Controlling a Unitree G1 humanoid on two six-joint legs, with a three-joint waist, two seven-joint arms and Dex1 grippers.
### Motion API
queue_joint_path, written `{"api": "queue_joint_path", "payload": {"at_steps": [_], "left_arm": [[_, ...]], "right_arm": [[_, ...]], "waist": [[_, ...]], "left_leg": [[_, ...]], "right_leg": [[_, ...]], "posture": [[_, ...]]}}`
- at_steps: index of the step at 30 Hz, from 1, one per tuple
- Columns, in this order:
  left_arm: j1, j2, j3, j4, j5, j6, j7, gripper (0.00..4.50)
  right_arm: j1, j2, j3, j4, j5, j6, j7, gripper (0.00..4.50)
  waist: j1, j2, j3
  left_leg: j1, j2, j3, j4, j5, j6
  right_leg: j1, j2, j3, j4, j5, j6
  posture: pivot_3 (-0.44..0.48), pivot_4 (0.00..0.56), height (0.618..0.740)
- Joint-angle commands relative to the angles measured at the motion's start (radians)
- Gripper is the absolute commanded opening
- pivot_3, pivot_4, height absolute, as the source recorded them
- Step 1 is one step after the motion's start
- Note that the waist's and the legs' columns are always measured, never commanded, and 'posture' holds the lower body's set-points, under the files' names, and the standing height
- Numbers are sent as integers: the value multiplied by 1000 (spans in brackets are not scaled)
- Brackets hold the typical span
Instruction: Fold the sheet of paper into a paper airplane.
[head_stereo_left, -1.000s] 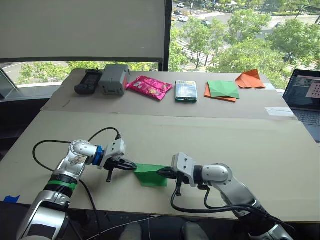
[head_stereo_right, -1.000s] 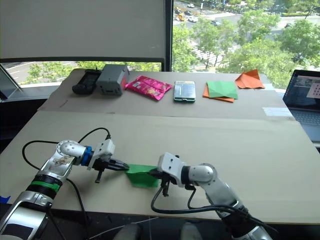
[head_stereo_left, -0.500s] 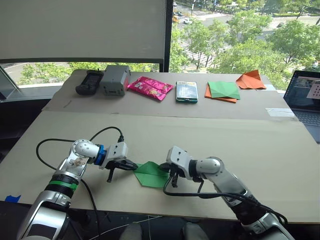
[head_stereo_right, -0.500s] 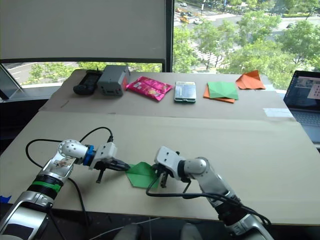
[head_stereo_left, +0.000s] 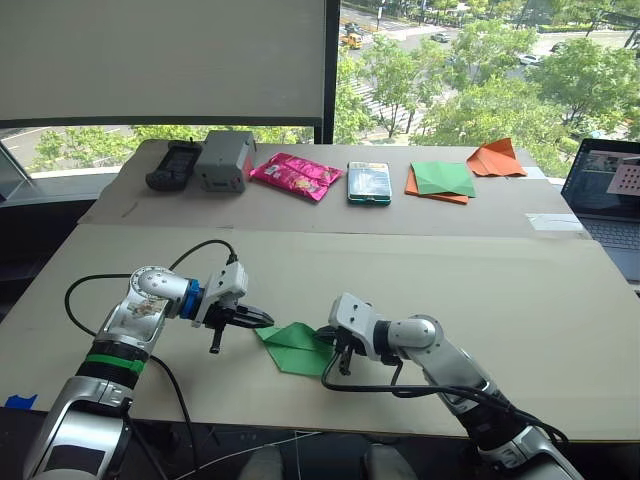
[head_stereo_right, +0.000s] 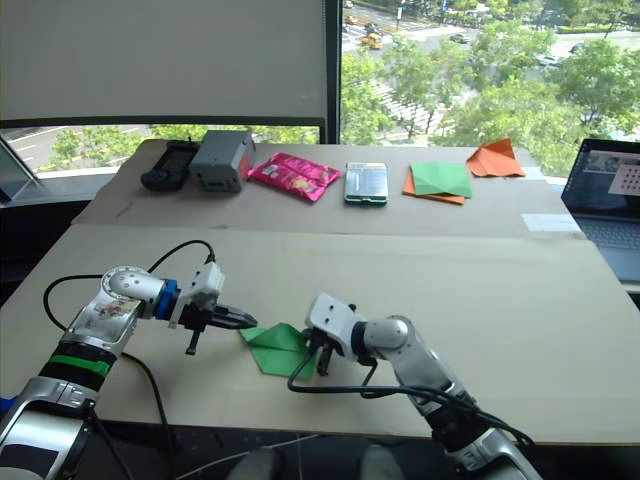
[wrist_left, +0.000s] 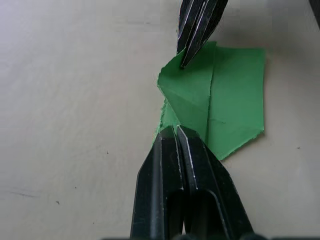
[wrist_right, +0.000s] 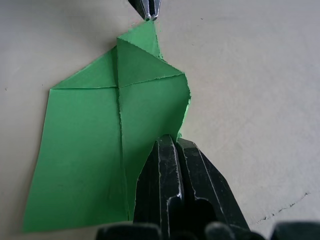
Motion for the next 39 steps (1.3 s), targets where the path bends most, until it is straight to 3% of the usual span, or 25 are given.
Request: {"api": "queue_joint_path", "payload": {"at_steps": [1,8,18,24,31,37,39], "left_arm": [[9,-6,22,-80,-65,77,-5,79],[36,-28,-9,-67,-42,56,20,79],[36,-46,-93,84,105,-132,45,79],[40,-64,-97,93,111,-136,61,79],[47,-61,-97,97,109,-127,54,0],[52,-52,-93,95,109,-129,50,0],[59,-51,-93,85,107,-126,50,0]], "right_arm": [[4,2,13,7,-10,6,-2,0],[6,3,13,-1,-8,13,-4,0],[7,1,7,-33,6,36,2,0],[3,5,-2,-58,25,53,10,0],[-8,38,-66,-111,74,64,-15,2287],[-7,63,-50,-214,87,71,-38,2287],[2,71,-33,-196,77,74,-49,1730]], "waist": [[-1,0,0],[-2,0,0],[-1,0,0],[0,0,0],[0,0,0],[-1,0,0],[-1,0,0]], "left_leg": [[0,0,0,0,0,0],[0,0,0,0,0,0],[0,0,0,0,0,0],[2,0,0,0,0,0],[1,0,0,0,0,0],[1,0,0,0,0,0],[2,0,0,0,0,0]], "right_leg": [[0,0,0,0,0,0],[0,0,0,0,0,0],[-1,0,1,0,0,0],[-1,0,0,-1,0,0],[0,0,1,-1,0,0],[0,0,1,-1,0,0],[-1,0,1,-1,0,0]], "posture": [[0,150,736],[0,150,736],[0,150,736],[0,150,736],[0,150,736],[0,150,736],[0,150,736]]}}
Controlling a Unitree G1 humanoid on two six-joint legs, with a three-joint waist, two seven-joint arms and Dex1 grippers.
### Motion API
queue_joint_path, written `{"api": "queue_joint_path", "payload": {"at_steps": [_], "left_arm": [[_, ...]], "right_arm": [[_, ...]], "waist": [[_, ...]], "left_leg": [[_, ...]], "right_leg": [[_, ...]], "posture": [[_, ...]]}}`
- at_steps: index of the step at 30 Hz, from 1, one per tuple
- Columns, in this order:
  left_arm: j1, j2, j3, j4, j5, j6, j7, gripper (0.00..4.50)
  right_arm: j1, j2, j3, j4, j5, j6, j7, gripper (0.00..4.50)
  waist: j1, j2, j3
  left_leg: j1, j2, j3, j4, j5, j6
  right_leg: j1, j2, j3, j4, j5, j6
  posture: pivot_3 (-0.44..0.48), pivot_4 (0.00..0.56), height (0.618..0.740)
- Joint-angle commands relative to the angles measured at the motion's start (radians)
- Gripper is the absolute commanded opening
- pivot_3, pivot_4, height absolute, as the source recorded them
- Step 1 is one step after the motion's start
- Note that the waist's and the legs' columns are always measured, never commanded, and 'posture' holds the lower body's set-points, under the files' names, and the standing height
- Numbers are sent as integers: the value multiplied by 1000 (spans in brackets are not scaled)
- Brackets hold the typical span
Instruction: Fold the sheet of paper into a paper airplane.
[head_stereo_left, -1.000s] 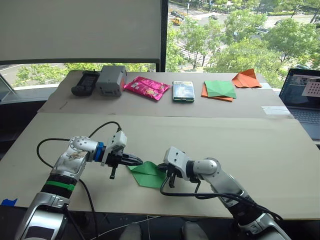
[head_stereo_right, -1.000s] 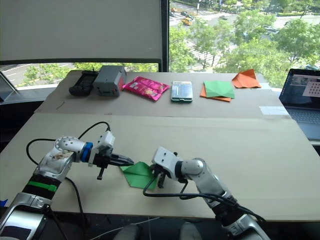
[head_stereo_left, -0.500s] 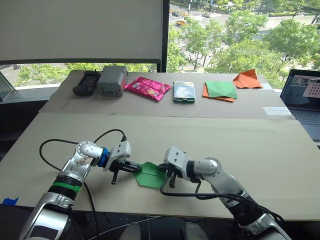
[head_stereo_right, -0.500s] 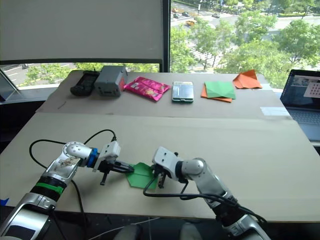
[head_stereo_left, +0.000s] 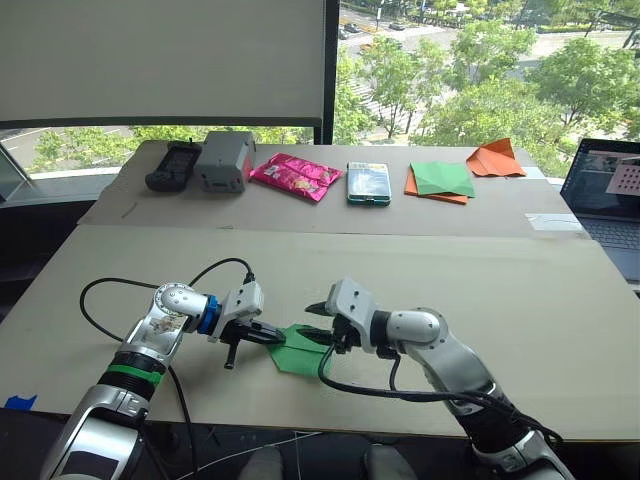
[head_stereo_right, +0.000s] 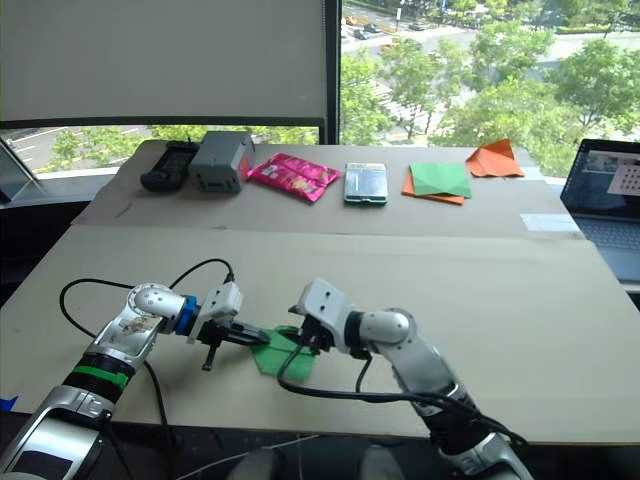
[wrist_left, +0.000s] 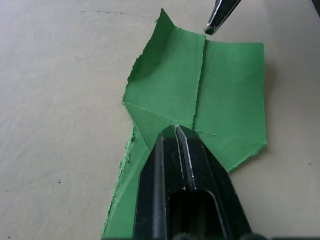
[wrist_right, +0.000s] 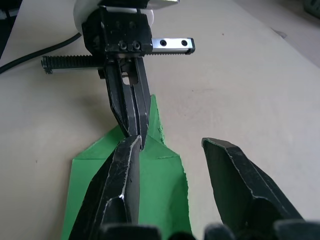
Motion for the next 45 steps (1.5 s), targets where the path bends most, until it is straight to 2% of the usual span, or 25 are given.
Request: {"api": "queue_joint_path", "payload": {"at_steps": [1,5,6,19,29,45], "left_arm": [[20,12,-11,1,17,12,-2,0],[21,11,-14,-3,19,11,1,0],[21,10,-14,-4,19,11,3,0],[36,13,-13,-31,19,21,10,0],[40,15,-15,-38,22,22,13,0],[47,21,-12,-47,28,28,10,0]], "right_arm": [[3,16,18,-8,2,5,-19,1454],[-11,7,58,48,-6,0,9,61],[-18,9,72,74,-12,-5,15,21],[-51,19,128,203,-47,-22,44,21],[-49,2,159,280,-81,106,27,21],[-5,-83,165,227,-79,277,18,21]], "waist": [[0,0,0],[0,0,0],[0,0,0],[0,0,0],[-1,0,-7],[17,7,-20]], "left_leg": [[0,0,0,0,0,0],[0,0,0,0,0,0],[1,0,0,0,0,0],[1,0,0,0,0,0],[3,0,0,0,0,0],[3,-1,0,0,0,0]], "right_leg": [[0,0,0,0,0,0],[0,0,0,0,0,0],[0,0,0,0,0,0],[0,0,0,0,0,0],[1,0,0,0,0,0],[1,-1,0,0,-1,-1]], "posture": [[0,150,736],[0,150,736],[0,150,736],[0,150,736],[0,150,736],[0,150,736]]}}
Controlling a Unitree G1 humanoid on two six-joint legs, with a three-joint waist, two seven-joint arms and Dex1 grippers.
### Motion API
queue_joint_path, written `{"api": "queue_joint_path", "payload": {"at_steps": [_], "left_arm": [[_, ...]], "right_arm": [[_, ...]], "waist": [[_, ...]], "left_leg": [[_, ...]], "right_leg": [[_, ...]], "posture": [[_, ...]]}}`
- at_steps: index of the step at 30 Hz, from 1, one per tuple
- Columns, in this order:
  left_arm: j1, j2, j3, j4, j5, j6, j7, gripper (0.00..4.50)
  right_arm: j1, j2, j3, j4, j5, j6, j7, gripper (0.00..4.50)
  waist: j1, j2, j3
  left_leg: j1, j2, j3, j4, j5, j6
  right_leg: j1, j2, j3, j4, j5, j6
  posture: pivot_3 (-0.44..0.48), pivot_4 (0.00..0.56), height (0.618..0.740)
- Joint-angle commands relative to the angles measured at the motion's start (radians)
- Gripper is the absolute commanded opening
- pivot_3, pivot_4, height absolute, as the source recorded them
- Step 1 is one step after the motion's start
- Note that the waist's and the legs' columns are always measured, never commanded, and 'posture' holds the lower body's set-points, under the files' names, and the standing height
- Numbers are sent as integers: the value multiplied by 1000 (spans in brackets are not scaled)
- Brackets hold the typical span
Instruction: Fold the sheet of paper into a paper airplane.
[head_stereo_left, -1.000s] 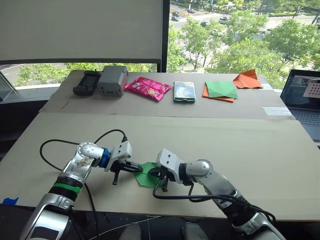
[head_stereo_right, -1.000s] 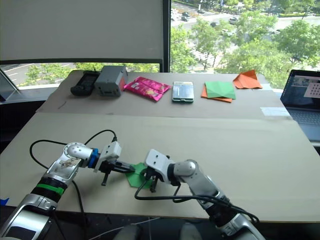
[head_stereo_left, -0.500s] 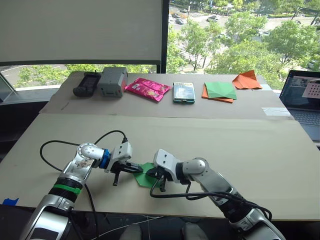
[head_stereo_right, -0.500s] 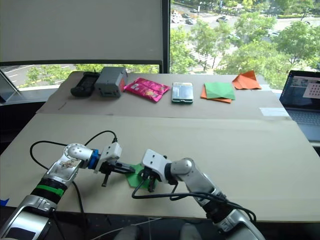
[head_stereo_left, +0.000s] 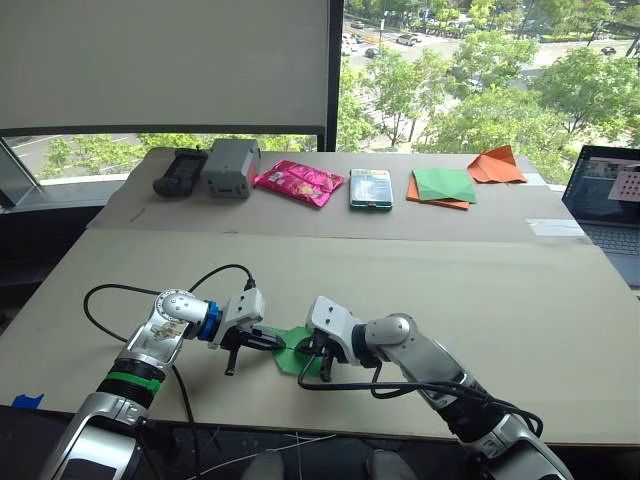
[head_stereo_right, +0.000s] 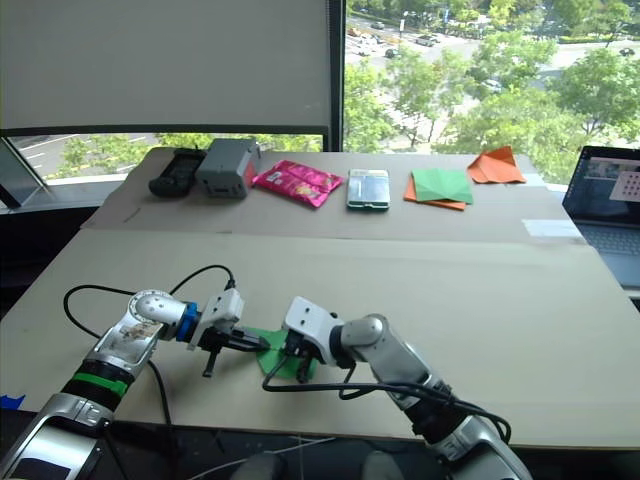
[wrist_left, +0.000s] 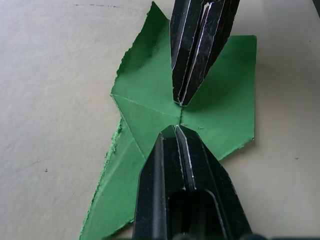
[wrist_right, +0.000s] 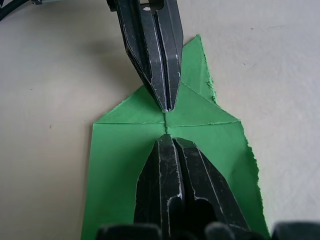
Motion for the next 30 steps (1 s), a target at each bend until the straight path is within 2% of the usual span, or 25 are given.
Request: {"api": "queue_joint_path", "payload": {"at_steps": [1,6,19,25,30], "left_arm": [[8,20,-10,-7,17,8,-3,0],[5,23,-12,-1,23,2,-3,0],[2,23,-14,11,27,-10,0,0],[1,21,-9,-5,16,6,-2,0],[0,53,34,-111,-73,118,-57,0]], "right_arm": [[67,-84,11,50,-34,120,-11,21],[114,-145,-6,-20,-13,155,-10,21],[232,-287,-57,-130,15,191,-29,21],[225,-259,-41,-137,20,197,-48,21],[223,-244,-33,-139,19,202,-60,21]], "waist": [[8,0,0],[19,0,-2],[38,-3,-3],[39,-4,-3],[33,-7,-3]], "left_leg": [[0,0,0,0,0,0],[-2,-1,0,1,0,0],[-3,-1,1,2,-1,-2],[-3,-2,1,2,-4,-7],[-2,-1,1,2,-4,-7]], "right_leg": [[0,0,0,0,0,0],[0,-1,0,-1,-5,-6],[5,-2,0,-3,-10,-6],[8,-2,0,-4,-13,-5],[8,-2,0,-3,-13,-5]], "posture": [[0,150,736],[0,150,736],[0,150,736],[0,150,736],[0,150,736]]}}
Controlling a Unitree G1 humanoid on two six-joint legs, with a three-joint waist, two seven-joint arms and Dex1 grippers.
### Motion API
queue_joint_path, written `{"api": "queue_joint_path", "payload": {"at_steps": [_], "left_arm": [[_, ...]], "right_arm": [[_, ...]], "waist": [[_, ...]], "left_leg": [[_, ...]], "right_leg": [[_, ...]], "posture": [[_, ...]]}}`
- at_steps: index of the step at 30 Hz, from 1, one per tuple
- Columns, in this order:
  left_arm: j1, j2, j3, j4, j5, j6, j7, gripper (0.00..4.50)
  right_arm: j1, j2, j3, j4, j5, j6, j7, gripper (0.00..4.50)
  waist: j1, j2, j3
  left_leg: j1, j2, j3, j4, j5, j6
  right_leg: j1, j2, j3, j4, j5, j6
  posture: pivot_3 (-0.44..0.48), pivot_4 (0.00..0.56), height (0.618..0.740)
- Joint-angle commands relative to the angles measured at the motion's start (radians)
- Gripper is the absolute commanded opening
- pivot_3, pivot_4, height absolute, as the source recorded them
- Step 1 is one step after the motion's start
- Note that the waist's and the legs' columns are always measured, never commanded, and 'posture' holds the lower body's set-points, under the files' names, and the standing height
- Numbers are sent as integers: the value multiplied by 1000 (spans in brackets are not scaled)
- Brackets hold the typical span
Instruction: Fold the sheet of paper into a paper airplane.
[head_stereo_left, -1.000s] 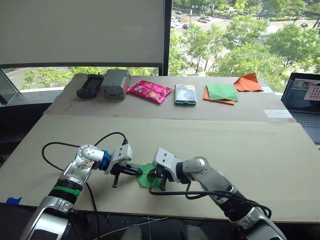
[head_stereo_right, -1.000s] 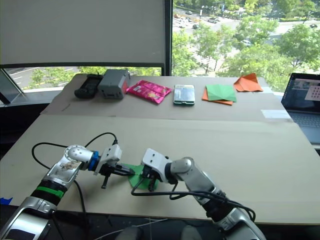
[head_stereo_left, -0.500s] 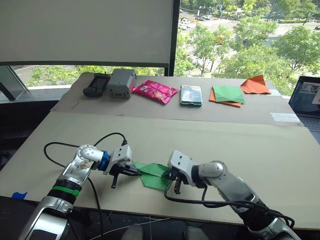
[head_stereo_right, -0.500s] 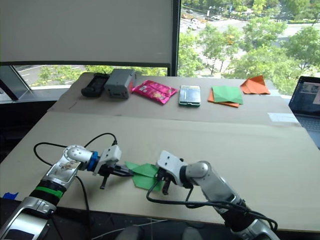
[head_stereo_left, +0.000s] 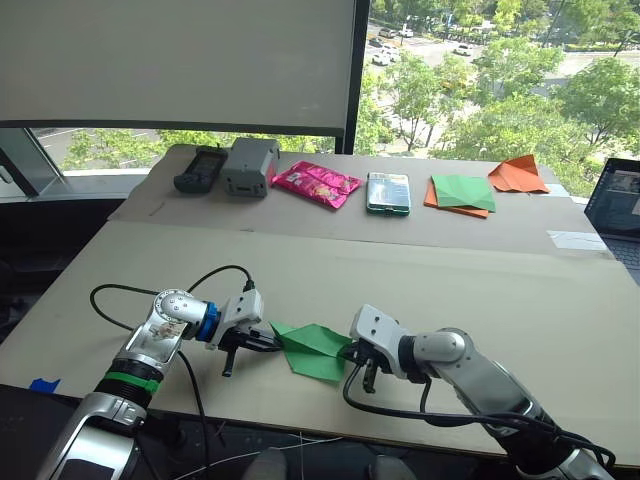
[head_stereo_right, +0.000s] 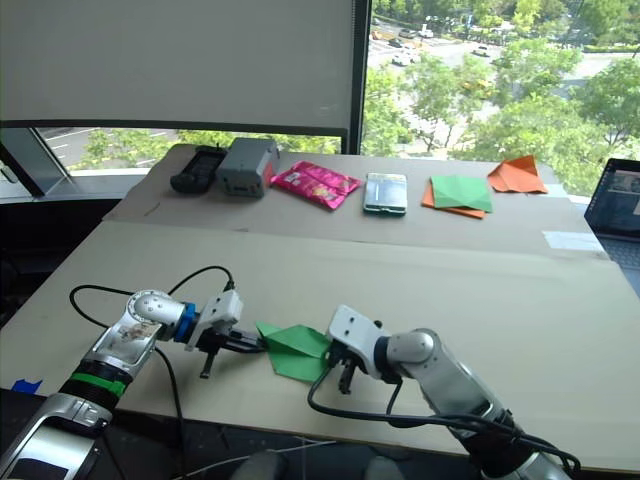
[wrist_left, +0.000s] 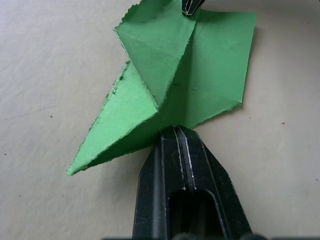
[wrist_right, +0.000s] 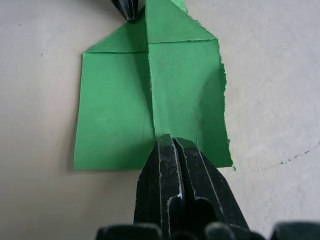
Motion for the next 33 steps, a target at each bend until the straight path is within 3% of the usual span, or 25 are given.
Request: {"api": "queue_joint_path", "payload": {"at_steps": [1,7,12,16,29,33], "left_arm": [[-4,38,49,-116,-102,116,-57,0],[-38,26,89,-227,-231,306,-56,0],[-47,-61,2,-117,-92,125,30,0],[-61,-95,-24,-41,-54,52,37,0],[-64,-91,-101,77,85,-112,54,0],[-86,-98,-90,134,93,-94,85,0]], "right_arm": [[55,-22,60,105,-32,129,-21,21],[40,-5,65,115,-34,130,-32,21],[33,4,68,107,-36,143,-39,21],[29,10,71,94,-33,158,-46,21],[0,43,80,79,-22,202,-71,21],[-17,46,79,82,-20,206,-71,21]], "waist": [[-3,-2,1],[-9,-3,2],[-15,-4,1],[-21,-4,1],[-24,-4,1],[-26,-4,1]], "left_leg": [[0,0,0,0,0,0],[0,0,0,0,-1,-1],[1,0,0,0,-1,-1],[1,1,-1,0,1,1],[1,1,-1,-1,-1,-2],[2,1,-1,-1,-1,-2]], "right_leg": [[0,0,0,0,0,0],[0,0,0,0,0,0],[1,0,0,0,0,0],[0,1,0,0,0,0],[-1,1,0,0,0,-1],[-1,1,0,0,0,-1]], "posture": [[0,150,736],[0,150,736],[0,150,736],[0,150,736],[0,150,736],[0,150,736]]}}
